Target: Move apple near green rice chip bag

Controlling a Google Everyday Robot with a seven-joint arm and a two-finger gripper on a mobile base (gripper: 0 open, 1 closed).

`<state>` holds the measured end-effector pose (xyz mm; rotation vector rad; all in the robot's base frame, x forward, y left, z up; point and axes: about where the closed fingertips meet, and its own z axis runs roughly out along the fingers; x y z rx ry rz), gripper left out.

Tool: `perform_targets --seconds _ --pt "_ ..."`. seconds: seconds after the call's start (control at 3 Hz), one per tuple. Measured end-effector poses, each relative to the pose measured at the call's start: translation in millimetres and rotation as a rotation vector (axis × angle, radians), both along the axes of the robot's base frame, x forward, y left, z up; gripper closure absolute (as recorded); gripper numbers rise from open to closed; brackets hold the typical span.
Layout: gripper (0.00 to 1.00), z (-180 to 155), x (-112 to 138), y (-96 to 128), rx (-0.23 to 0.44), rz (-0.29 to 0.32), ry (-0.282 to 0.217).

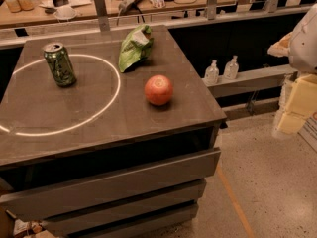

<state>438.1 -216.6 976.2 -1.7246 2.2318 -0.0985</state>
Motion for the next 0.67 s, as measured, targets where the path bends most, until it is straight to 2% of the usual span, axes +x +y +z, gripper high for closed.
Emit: perform_targets --seconds 0.33,0.67 --pt "0.00 0.0 0.0 0.0 0.000 0.000 0.000" --pt "0.00 2.0 0.0 1.6 0.048 0.005 -0.004"
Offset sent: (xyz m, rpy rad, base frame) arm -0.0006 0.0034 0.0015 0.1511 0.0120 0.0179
